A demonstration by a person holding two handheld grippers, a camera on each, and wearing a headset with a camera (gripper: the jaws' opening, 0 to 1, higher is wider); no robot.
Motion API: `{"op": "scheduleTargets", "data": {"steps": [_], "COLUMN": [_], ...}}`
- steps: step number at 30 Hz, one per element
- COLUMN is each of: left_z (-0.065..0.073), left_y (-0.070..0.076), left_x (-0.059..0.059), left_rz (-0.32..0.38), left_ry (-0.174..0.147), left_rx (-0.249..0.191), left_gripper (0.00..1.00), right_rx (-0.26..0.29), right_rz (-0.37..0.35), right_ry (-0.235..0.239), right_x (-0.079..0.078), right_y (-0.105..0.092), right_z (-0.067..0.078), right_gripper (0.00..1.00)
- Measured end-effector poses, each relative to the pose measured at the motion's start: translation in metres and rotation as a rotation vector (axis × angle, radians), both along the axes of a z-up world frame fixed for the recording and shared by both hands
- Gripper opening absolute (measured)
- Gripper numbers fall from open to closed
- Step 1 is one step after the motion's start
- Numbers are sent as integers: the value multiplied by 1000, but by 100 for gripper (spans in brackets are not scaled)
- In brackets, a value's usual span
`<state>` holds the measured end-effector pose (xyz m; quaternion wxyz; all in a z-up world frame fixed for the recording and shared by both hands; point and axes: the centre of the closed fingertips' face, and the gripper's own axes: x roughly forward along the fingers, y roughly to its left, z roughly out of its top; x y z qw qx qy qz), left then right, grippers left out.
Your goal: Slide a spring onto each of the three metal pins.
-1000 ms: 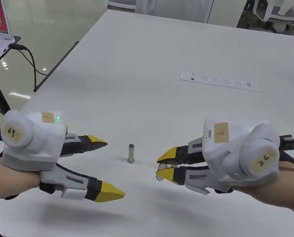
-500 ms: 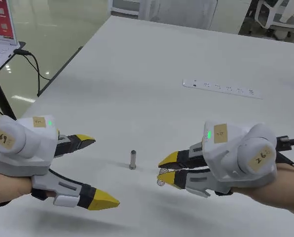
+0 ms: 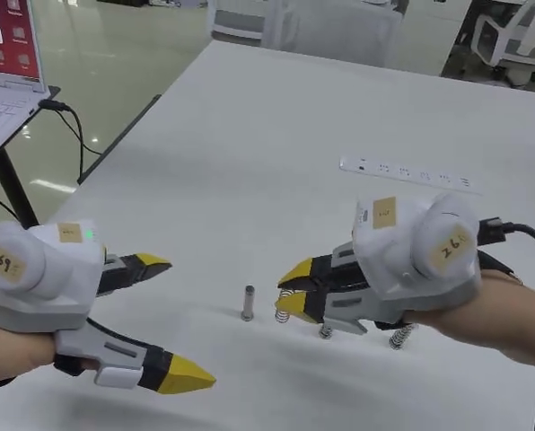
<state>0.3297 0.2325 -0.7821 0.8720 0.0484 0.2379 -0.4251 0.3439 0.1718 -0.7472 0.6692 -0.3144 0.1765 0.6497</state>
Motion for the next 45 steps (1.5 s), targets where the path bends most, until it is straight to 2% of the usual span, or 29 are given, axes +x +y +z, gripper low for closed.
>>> {"op": "scheduleTargets", "data": {"steps": [8,11,15,23,26,29,31,37,45], "left_z": [-1,-2,-2,0,-3,-4,-4,-4,-4], "left_y": [2,1,0,3,3,4,3,3,3], "left_x": [-1,-3,-4,-3,-4,-4,-5,-5,-5], "left_rz": [6,5,5,11,12,13,15,18,22], "left_ry": [0,3,3,1,17,15,17,18,19], "left_rx": [4,1,-3,-3,1,5,-1,1,-1], "left_gripper": [98,98,98,98,98,98,98,98,98], "right_rx": [10,49,62,49,44,37,41,37,11], "right_rz": [-15,-52,-74,-79,-81,-102,-103,-94,-116], "right_ry": [9,44,61,66,66,61,75,79,85], "right_x": [12,18,26,30,32,36,36,34,39], "right_y": [9,16,23,30,33,34,36,41,38], "right_z": [1,7,8,2,0,-3,-4,-7,-16], "right_gripper": [7,7,7,7,7,7,7,7,7]}}
